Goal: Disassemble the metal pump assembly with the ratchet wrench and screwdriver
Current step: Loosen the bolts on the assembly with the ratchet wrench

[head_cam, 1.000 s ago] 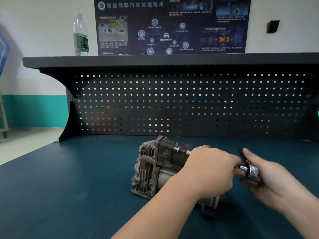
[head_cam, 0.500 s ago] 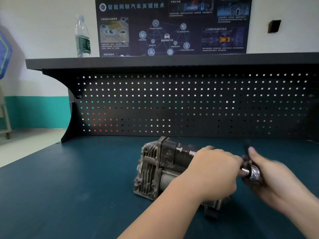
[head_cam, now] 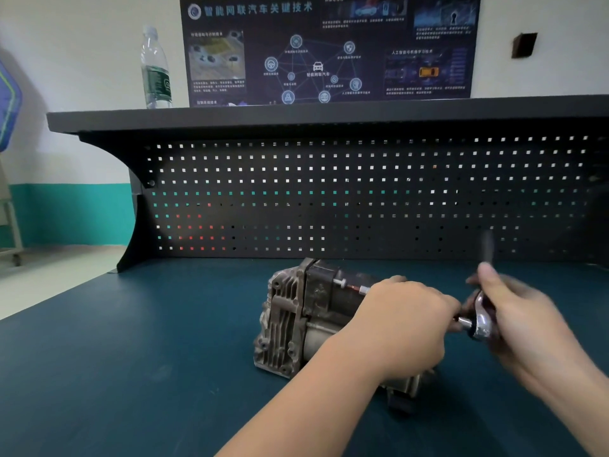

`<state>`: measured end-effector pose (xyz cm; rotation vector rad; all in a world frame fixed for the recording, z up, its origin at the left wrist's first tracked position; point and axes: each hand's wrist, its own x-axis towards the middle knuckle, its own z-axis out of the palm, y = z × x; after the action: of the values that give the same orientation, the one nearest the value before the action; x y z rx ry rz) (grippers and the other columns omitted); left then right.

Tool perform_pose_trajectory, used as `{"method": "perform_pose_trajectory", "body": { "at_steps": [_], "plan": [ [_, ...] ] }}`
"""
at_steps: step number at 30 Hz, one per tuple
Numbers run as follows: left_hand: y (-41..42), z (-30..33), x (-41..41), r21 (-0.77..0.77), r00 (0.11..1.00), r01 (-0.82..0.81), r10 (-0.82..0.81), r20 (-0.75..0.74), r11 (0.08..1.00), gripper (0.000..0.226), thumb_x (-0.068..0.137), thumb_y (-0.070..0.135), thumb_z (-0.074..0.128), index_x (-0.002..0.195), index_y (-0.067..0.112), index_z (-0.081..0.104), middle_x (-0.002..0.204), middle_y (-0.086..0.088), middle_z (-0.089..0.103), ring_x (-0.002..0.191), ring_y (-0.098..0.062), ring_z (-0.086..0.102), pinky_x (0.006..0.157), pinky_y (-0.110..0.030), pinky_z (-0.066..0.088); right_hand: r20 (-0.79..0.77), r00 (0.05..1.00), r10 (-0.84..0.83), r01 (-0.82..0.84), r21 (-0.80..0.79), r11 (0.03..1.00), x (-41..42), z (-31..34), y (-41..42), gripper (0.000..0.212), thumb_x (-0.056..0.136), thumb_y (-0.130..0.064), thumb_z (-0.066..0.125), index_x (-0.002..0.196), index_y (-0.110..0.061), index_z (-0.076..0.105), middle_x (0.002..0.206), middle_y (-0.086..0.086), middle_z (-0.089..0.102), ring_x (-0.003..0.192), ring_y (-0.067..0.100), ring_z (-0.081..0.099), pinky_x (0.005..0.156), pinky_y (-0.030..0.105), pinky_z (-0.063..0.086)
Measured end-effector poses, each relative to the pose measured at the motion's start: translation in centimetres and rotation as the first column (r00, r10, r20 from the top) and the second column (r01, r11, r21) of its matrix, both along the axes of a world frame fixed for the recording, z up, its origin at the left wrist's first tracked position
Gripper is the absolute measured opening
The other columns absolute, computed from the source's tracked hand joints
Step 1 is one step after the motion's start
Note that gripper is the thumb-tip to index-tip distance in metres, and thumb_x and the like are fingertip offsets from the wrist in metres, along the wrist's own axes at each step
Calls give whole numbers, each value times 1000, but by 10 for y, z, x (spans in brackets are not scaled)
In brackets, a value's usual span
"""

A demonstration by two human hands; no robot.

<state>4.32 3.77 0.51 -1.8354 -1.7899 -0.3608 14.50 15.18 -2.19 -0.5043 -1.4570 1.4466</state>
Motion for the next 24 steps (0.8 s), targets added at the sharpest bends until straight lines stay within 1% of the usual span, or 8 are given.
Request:
{"method": "perform_pose_trajectory", "body": {
  "at_steps": [2,4,8,10,12,16,20,24],
  "plan": [
    [-1,1,0,-4,1000,0,0,0,1000,15,96,26,47,98,19,60,93,2,65,86,-22,56,74,-30,32,-97,983,-156,183,429,885,4,6,-7,29,97,-44,47,83,-21,59,59,2,63,39,8,50,41,18,42],
    [-2,3,1,21,997,6,-7,74,1000,15,95,24,48,103,20,61,92,1,66,84,-24,55,67,-30,28,-171,977,-127,206,601,772,10,9,-11,27,93,-56,45,86,-33,57,68,-3,65,44,9,55,42,17,44],
    [-2,1,1,29,997,-14,12,70,999,16,96,25,47,101,21,62,87,-1,67,78,-25,54,66,-29,25,-97,975,-202,224,459,860,8,7,-11,29,93,-53,47,81,-30,60,62,2,65,38,9,51,38,21,44],
    [-1,-1,0,6,998,-20,19,54,1000,15,96,25,46,96,21,61,87,0,67,81,-25,58,78,-31,37,-52,999,8,-5,57,998,3,5,-6,28,95,-40,52,81,-17,60,46,5,56,31,9,41,33,18,37],
    [0,-1,-1,-15,997,-24,25,74,1000,15,96,25,46,96,22,62,88,0,67,84,-25,59,87,-37,42,-67,985,162,-173,-231,957,-1,1,1,30,94,-33,55,82,-5,57,39,2,46,28,7,36,34,16,32],
    [-1,4,-2,-88,994,-33,42,105,996,19,97,29,45,104,23,62,93,2,67,93,-23,59,100,-43,37,-86,995,47,-46,20,999,-2,3,2,28,95,-39,52,80,-18,65,52,4,59,43,15,54,51,30,43],
    [-1,13,-1,-198,993,-13,36,112,980,27,99,34,39,112,26,61,99,5,69,103,-20,57,113,-48,16,-131,990,-52,92,316,944,1,10,-10,39,84,-63,50,80,-27,65,56,8,61,40,16,52,38,17,42],
    [1,9,-3,-174,996,-20,35,82,985,18,98,28,44,103,19,58,98,0,66,102,-23,55,106,-45,29,-156,985,-77,145,499,854,5,9,-8,46,79,-76,49,87,-31,60,70,-2,66,44,9,51,41,16,41]
  ]
}}
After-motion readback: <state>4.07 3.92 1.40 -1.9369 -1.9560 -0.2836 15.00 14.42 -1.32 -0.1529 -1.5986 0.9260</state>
